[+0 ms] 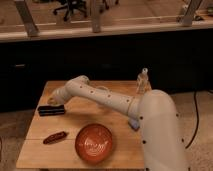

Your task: Knock the eraser over

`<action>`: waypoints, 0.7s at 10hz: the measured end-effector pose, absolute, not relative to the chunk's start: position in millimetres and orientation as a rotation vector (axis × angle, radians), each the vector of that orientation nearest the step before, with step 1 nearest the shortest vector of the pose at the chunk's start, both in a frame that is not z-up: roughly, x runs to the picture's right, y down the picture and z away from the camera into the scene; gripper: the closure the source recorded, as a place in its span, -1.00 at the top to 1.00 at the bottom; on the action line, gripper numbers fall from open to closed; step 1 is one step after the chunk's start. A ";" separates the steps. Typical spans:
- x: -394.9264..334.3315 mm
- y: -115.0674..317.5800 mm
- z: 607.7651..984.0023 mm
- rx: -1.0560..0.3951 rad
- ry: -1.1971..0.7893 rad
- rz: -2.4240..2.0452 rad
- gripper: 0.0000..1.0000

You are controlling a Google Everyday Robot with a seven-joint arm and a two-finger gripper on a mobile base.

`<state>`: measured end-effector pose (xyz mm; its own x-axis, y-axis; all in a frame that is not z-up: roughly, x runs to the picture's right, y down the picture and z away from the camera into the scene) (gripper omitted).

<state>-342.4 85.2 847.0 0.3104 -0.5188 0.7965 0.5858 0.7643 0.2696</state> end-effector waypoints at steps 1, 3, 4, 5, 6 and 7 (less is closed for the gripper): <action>-360.5 88.2 845.1 -0.077 -1.048 -0.749 -1.00; -385.5 95.0 841.5 -0.084 -1.094 -0.783 -1.00; -388.1 95.1 840.7 -0.083 -1.102 -0.788 -1.00; -386.8 96.4 840.1 -0.085 -1.112 -0.795 -1.00; -383.4 95.9 839.8 -0.086 -1.118 -0.796 -1.00; -380.7 96.1 839.9 -0.088 -1.123 -0.795 -1.00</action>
